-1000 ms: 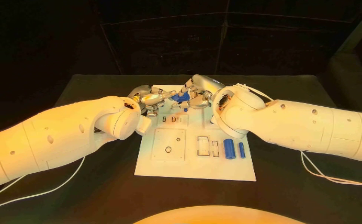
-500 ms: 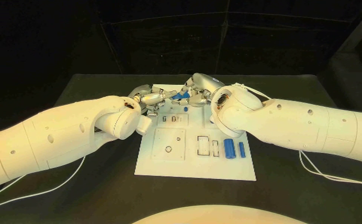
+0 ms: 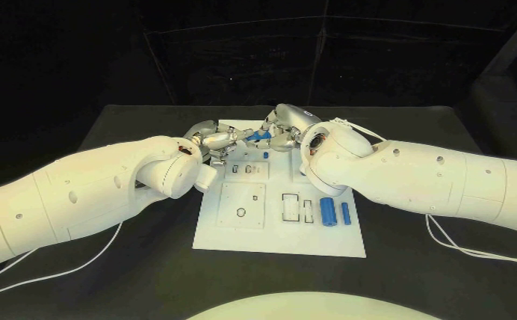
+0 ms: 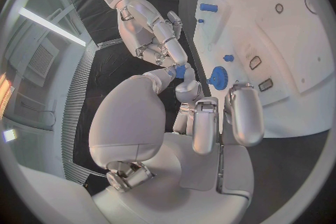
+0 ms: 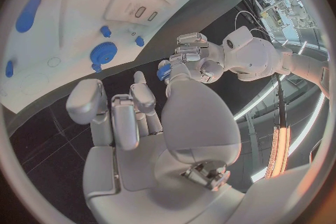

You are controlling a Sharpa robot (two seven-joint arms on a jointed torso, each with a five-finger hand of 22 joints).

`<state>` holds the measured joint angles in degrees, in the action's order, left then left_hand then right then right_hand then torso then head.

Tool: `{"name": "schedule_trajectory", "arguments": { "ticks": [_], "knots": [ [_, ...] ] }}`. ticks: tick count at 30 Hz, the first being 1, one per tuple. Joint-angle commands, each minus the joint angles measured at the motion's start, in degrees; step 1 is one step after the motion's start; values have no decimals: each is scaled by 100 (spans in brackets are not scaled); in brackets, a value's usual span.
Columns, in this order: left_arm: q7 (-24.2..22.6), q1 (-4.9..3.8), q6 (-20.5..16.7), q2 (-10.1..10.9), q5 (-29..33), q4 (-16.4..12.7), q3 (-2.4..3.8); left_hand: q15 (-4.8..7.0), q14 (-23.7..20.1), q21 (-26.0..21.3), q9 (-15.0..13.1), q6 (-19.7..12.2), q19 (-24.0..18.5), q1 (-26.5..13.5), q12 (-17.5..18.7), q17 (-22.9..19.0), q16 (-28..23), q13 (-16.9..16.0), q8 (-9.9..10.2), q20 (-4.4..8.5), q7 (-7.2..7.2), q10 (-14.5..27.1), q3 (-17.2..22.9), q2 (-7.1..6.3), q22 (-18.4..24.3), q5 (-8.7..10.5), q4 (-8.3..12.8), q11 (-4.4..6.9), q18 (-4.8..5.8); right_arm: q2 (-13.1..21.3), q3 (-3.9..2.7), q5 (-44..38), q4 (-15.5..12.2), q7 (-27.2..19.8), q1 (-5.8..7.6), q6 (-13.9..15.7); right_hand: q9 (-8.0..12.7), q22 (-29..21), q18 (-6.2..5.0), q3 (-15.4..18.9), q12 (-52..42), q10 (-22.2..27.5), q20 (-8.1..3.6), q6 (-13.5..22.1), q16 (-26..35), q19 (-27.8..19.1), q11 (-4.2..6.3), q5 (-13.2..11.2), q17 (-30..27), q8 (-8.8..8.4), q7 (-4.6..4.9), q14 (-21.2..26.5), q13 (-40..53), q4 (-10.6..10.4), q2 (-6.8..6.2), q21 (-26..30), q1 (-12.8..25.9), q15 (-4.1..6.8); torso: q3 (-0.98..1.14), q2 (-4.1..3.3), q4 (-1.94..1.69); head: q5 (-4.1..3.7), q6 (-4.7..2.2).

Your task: Assemble the parts on the task board

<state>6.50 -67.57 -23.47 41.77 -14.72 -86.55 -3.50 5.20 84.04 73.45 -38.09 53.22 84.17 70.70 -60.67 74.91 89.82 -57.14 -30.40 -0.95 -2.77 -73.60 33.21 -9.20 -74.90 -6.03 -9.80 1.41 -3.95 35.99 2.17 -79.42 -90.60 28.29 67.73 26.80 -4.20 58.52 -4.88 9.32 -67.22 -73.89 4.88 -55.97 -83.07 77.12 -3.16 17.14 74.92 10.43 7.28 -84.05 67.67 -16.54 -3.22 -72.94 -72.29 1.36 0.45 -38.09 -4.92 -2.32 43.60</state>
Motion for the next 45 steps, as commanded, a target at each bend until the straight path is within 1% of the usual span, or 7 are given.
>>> {"name": "schedule_trajectory", "arguments": {
  "ticks": [1, 6, 12, 16, 25, 32, 45],
  "knots": [
    [-54, -9, 72, 0, 20, -3, 5, -16, 596, -36, -10, 20, 10, 49, -12, 1509, 18, -3, -24, -16, 3, -3, 763, -9, -259, -30, 780, 13, -4, 16, -3, -81, -1, 67, 8, 60, -1, 1, -110, -9, -23, 6, -46, -36, 35, -7, 51, 42, 441, 28, 9, -367, -5, 33, 41, 20, -53, 31, 4, 2, 1, 5, 1],
    [-51, -9, 78, 5, 20, 9, 5, -17, 596, -37, -9, 28, 11, 45, -7, 1509, 18, 2, -25, -18, 0, -8, 773, -14, -260, -55, 799, 11, -5, 57, -3, -97, 1, 74, 8, 74, 2, 4, -109, -2, -26, 4, -52, -35, 34, -3, 55, 115, 445, 40, 5, -368, -7, 39, 83, 20, -105, 36, 1, 1, 5, 7, 2],
    [-43, -8, 90, 6, 19, 22, 5, -20, 596, -35, -5, 47, 15, 28, -22, 1509, 18, -17, -29, -21, -6, -36, 794, -32, -267, -133, 844, 8, -4, 84, -3, -102, -7, 64, 8, 97, 3, 5, -108, 3, -27, 4, -53, -34, 36, -1, 57, 140, 443, 44, 5, -368, -8, 41, 92, 20, -121, 37, 7, -2, 6, 6, 1],
    [-28, -8, 104, 8, 17, 24, 5, -22, 596, -33, -3, 58, 17, 14, -25, 1509, 18, -21, -30, -23, -9, -47, 805, -42, -270, -180, 868, 7, -3, 93, -3, -113, -10, 54, 8, 127, 4, 6, -108, 7, -27, 3, -54, -33, 36, 0, 57, 156, 443, 46, 4, -368, -9, 42, 96, 20, -129, 38, 0, -3, 0, 2, 4],
    [-4, -8, 166, 10, 12, 21, 5, -24, 596, -20, 5, 92, 26, -48, -44, 1509, 18, -45, -30, -27, -12, -86, 828, -70, -291, -374, 937, 5, 1, 100, -3, -130, 18, 35, 8, 155, 4, 6, -108, 7, -27, 3, -54, -33, 36, 0, 57, 156, 443, 46, 4, -368, -9, 42, 96, 20, -129, 38, -1, -2, 2, 3, 10],
    [25, -8, 280, 8, 12, 8, 4, -23, 596, -23, 9, 111, 28, -84, -72, 1509, 18, -77, -31, -26, -10, -115, 830, -85, -294, -481, 971, 8, 1, 88, -3, -177, 41, 48, 7, 211, 5, 10, -107, 9, -27, 3, -55, -33, 38, 2, 58, 174, 441, 48, 4, -368, -10, 42, 104, 18, -138, 38, 0, 0, 2, -3, 12],
    [63, -8, 378, 14, 12, 6, 2, -22, 596, -24, 11, 121, 29, -107, -91, 1509, 18, -99, -31, -26, -8, -132, 828, -92, -298, -536, 986, 9, 1, 95, -3, -240, 93, 62, 7, 280, 5, 12, -106, 10, -27, 2, -57, -37, 38, 5, 60, 198, 442, 56, 2, -368, -12, 33, 143, 17, -149, 40, 3, 1, 4, -4, 9]
  ]
}}
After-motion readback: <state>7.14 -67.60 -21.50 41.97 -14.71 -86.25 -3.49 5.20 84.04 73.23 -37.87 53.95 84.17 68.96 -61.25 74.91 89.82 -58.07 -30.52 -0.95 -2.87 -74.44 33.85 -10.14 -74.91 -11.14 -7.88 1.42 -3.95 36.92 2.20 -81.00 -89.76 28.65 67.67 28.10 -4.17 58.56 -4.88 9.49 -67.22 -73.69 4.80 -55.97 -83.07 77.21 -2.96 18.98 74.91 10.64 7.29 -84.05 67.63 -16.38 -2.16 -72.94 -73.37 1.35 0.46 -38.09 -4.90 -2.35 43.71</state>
